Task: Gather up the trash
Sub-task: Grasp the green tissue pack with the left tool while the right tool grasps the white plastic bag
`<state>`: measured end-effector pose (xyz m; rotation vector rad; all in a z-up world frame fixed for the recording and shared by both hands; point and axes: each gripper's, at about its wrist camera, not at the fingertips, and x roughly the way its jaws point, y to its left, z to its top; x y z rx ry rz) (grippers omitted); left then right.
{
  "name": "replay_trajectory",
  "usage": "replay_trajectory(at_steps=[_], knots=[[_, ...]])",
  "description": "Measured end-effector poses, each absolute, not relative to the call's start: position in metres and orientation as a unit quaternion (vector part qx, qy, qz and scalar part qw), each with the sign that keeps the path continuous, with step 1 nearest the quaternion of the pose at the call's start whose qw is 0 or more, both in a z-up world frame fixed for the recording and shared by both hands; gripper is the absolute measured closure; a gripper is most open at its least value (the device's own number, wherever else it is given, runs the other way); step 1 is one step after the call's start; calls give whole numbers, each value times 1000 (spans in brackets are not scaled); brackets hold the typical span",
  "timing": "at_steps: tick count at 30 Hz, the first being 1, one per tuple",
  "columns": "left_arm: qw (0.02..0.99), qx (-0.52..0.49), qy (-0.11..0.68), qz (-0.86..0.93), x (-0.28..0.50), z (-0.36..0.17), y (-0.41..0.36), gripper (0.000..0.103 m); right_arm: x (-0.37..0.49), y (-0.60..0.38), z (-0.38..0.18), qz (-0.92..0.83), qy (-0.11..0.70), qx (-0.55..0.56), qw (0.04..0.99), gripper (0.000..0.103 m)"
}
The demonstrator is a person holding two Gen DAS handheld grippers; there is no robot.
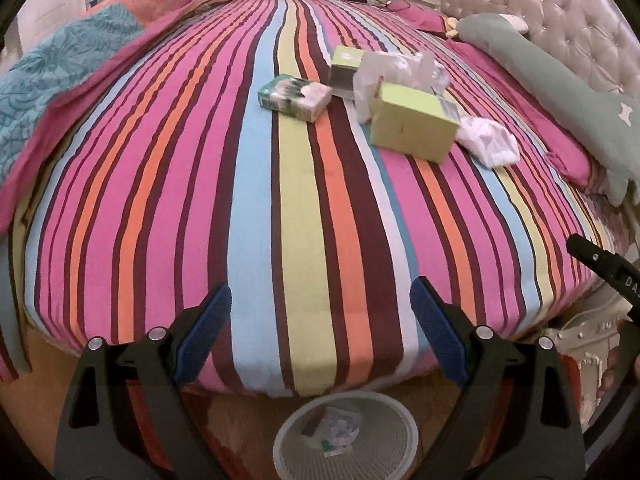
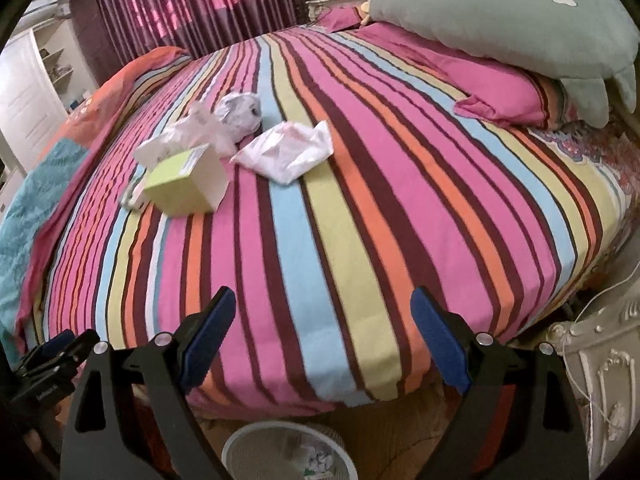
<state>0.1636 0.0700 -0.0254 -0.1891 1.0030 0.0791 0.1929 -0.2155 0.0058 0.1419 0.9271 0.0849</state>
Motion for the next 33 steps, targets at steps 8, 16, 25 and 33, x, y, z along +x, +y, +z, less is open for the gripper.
replay_trajectory(at_steps=[8,16,25,33], knots=[[869,-121,478,46,199,-28,90,15,225,-215,6,39,447,56,892,18],[865,-141,478,62,235,-28,113,15,252,-201,4,52,449,47,891,18],[873,-105,471,65,291,-21,128,15,292,-194,6,59,450,54,889,18],[879,-57,472,42,327,-30,134,15,327,-182,-1,82,465,10,881,18]])
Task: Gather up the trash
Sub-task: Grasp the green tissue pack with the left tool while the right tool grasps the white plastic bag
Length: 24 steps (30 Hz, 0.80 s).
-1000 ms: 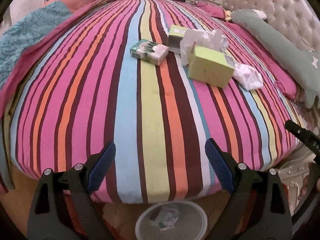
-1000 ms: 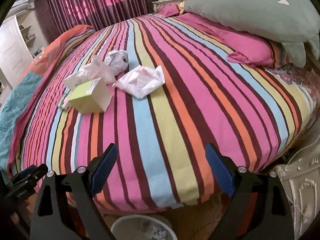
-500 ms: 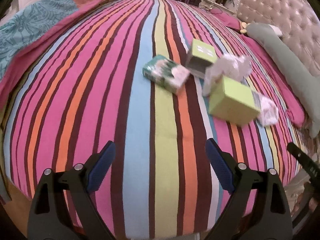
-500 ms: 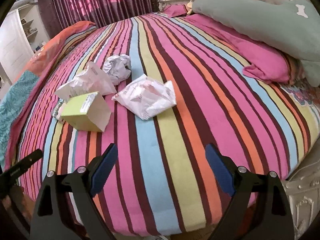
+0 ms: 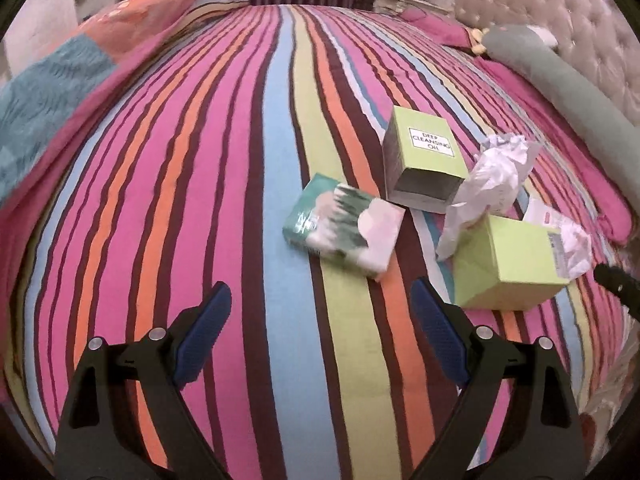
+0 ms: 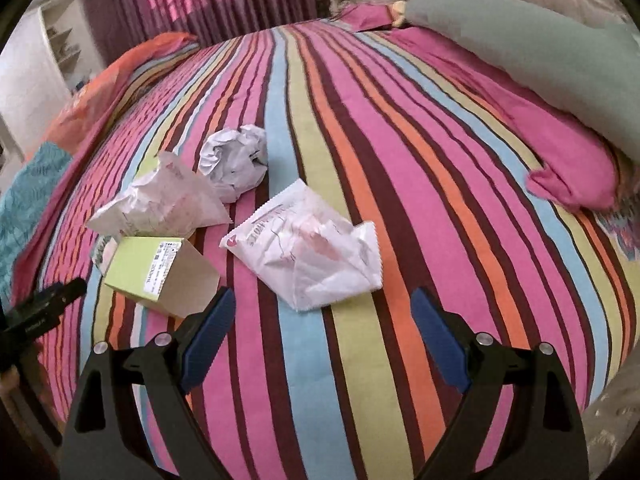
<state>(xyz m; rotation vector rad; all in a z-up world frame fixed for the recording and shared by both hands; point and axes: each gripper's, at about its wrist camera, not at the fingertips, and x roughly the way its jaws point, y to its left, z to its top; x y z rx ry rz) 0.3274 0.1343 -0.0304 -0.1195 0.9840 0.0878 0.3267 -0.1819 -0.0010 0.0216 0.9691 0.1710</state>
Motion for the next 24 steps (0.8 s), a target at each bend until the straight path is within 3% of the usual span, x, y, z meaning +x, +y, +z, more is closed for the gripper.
replay_trajectory(at_steps=[8,24], knots=[[876,16,481,14,362,-40,127,15,354,-176,-5,114,479,-43,869,18],[852,50,520,-14,398,-64,125,15,380,-165,-22,151,507,-86,844,18]])
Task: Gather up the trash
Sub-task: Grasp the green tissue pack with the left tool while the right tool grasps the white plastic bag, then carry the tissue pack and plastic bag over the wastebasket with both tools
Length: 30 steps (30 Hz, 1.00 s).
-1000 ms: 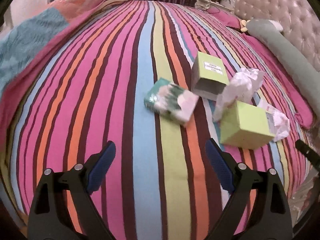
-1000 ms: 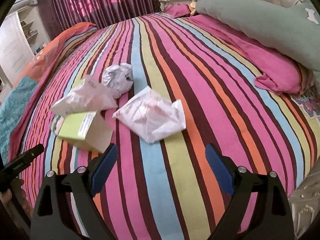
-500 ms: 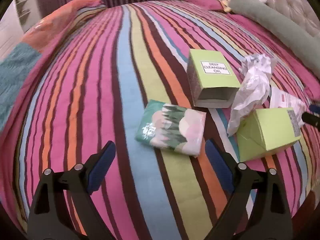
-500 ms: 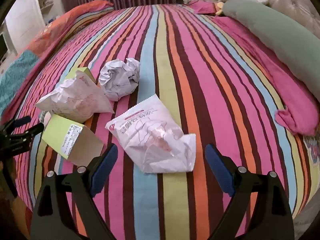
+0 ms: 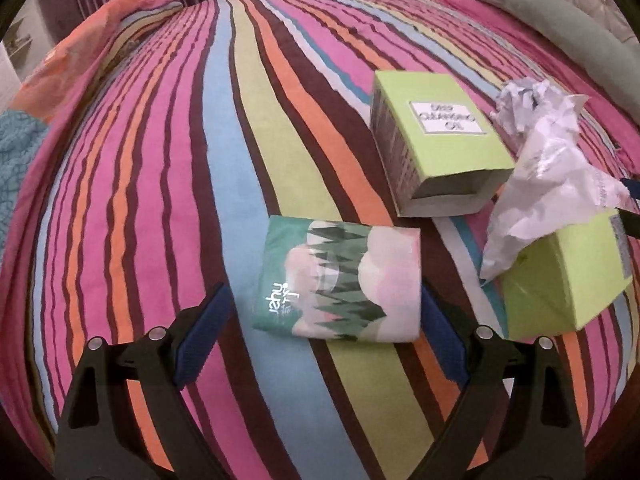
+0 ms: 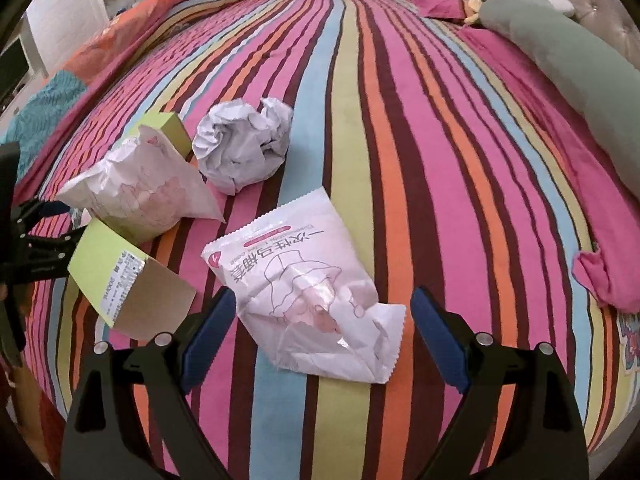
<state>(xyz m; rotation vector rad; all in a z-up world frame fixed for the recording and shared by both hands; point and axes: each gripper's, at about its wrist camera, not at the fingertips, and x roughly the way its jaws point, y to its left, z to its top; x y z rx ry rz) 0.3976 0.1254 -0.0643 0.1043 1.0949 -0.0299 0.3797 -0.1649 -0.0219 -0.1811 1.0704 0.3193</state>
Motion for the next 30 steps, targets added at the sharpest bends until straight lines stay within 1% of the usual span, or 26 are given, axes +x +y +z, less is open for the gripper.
replay_trajectory(at_steps=[6,14,16,17,18,23,30], knots=[[852,27,522,0,405,-70,127,15,388,-158,-29,170,514,-92,836,18],[855,17,517,16,409,-72,125,15,395,-156,-39,182,521,-63,831,18],[854,9,520,15,410,-71,125,18,393,-154,-42,186,522,-62,830,21],[854,7,520,17,412,-71,125,24,391,-153,-42,189,519,-63,831,30],[855,5,519,19,412,-69,126,32,388,-151,-41,188,515,-65,834,35],[857,-3,515,28,406,-66,126,34,380,-152,-36,173,506,-59,843,39],[860,-20,509,30,389,-58,127,34,369,-175,-21,142,495,-23,857,39]])
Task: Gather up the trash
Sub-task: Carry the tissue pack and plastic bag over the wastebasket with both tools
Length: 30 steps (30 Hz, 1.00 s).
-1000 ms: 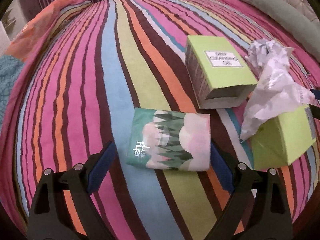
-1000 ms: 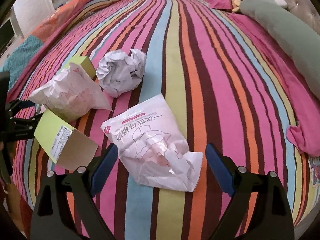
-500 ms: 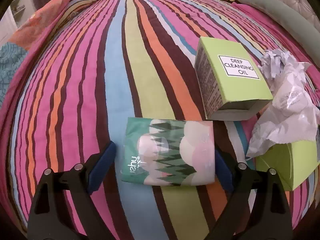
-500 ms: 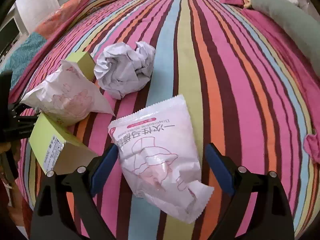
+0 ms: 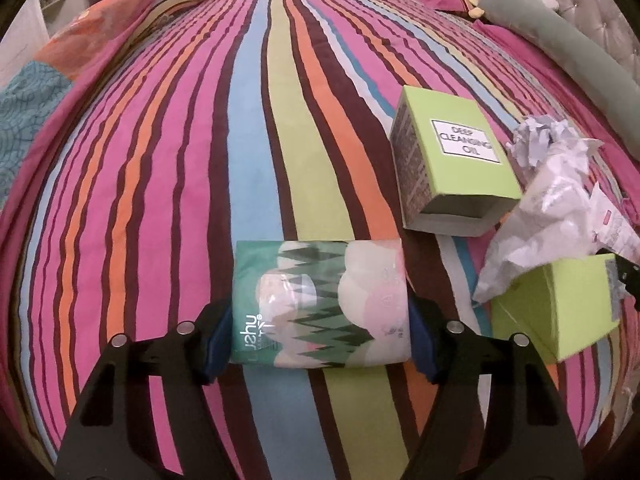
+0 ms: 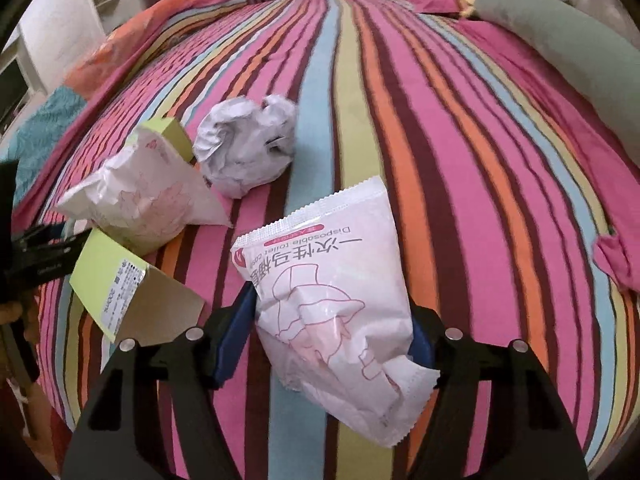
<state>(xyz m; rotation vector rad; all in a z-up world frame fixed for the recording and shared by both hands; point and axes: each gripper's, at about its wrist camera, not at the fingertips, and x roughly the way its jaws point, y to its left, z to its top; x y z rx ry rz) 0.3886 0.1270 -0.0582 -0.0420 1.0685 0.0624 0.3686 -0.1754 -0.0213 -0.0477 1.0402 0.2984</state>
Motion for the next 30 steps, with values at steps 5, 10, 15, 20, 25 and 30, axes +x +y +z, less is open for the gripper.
replay_trajectory(at_steps=[5,10,15,20,25,30], knots=[[864,-30,502,27,371,-46,126,34,362,-193,-12,124,496,9,860,39],[870,-32,492,21,346,-32,121,34,346,-211,-7,116,497,42,859,39],[873,-33,486,15,321,-24,116,34,328,-219,-2,110,496,55,860,39],[874,-30,486,5,288,-21,106,34,299,-229,1,108,492,67,861,39],[876,-25,481,-6,249,-20,93,34,268,-233,0,120,494,85,857,39],[876,-31,481,-11,213,-21,86,34,241,-231,2,134,490,89,857,39]])
